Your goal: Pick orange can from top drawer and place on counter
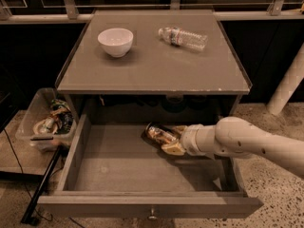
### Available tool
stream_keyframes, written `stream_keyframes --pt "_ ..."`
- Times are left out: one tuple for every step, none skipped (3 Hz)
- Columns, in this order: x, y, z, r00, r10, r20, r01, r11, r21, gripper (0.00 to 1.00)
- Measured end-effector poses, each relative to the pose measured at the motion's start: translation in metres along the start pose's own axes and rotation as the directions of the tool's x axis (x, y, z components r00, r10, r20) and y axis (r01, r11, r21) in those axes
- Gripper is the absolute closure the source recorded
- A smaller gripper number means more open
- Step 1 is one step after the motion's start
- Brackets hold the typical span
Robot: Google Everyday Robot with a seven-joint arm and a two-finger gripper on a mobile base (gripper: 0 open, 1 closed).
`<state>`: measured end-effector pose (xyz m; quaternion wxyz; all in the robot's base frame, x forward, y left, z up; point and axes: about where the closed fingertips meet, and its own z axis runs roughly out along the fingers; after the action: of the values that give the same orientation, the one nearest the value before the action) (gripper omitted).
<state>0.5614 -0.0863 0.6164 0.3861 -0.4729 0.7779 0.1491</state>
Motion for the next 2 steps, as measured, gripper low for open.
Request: stream_keyframes --pt "-0.008 -0.001 -0.021 1.000 -0.013 0.017 0.013 0.9999 -0.010 1.00" --pt "-0.019 -0.004 -0.051 0.999 -0.024 0.043 0.025 0.9995 -0.021 1.00"
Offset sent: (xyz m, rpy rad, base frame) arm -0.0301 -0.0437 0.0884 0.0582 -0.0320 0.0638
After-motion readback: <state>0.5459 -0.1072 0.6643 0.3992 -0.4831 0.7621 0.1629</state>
